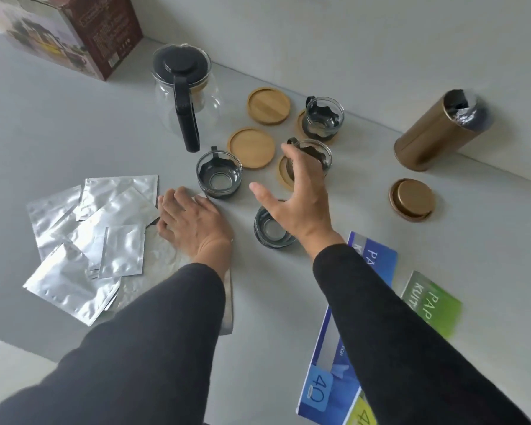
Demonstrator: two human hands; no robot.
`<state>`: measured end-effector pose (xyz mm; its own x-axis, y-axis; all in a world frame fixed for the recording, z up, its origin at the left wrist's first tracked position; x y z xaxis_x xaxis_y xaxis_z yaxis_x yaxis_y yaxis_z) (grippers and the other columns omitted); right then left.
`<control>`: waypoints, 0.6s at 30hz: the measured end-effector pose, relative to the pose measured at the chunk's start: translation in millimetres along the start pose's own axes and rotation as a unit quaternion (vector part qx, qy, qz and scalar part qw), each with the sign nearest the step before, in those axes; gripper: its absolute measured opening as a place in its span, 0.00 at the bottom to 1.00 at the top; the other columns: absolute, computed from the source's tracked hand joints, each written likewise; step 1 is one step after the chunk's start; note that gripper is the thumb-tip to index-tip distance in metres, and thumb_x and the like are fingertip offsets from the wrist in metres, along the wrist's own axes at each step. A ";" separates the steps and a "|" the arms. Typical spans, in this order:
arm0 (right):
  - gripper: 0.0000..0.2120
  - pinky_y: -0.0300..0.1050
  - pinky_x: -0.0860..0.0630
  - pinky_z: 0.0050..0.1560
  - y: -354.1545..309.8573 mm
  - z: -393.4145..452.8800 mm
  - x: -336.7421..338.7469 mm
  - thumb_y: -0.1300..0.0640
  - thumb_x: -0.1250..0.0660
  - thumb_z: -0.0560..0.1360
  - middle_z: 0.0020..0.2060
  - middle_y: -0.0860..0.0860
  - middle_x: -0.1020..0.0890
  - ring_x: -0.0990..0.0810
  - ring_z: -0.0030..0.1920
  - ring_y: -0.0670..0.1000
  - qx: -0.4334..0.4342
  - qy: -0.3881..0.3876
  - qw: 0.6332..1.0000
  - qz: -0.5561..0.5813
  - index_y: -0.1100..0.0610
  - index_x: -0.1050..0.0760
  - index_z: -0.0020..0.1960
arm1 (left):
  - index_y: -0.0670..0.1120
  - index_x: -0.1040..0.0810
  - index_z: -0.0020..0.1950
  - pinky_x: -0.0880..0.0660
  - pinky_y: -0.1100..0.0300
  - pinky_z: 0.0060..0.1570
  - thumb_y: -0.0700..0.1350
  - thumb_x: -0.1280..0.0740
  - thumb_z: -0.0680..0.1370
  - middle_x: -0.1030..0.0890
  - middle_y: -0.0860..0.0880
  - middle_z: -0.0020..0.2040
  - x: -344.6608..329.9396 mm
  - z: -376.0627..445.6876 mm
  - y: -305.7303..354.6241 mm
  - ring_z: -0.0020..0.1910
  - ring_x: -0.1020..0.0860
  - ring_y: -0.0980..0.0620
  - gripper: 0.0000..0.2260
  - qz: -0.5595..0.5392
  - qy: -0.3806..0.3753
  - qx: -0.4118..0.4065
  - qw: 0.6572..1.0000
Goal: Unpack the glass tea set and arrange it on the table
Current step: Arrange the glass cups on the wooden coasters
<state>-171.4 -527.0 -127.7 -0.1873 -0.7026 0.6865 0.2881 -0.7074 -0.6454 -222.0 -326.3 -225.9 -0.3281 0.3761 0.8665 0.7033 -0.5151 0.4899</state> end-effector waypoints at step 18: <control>0.42 0.45 0.26 0.59 10.7 -70.1 -13.0 0.44 0.22 0.61 0.56 0.58 0.26 0.26 0.58 0.55 -0.056 0.004 0.998 -0.036 0.61 0.32 0.67 | 0.47 0.32 0.64 0.44 0.51 0.69 0.48 0.48 0.80 0.35 0.49 0.70 -1.7 0.7 -2.5 0.74 0.41 0.49 0.15 -0.020 -0.003 -0.029 0.999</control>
<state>-231.7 -530.8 -167.0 -0.2113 -0.6499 0.7300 0.1679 -0.7599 -0.6280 -222.8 -325.1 -228.6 -0.3510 0.4024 0.8455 0.6517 -0.5434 0.5292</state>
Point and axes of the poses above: each hand's wrist, its own z-axis towards the middle knuckle, its own x-axis out of the back of the hand, y = z × x, the point moved 9 cm from there along z, towards the middle knuckle
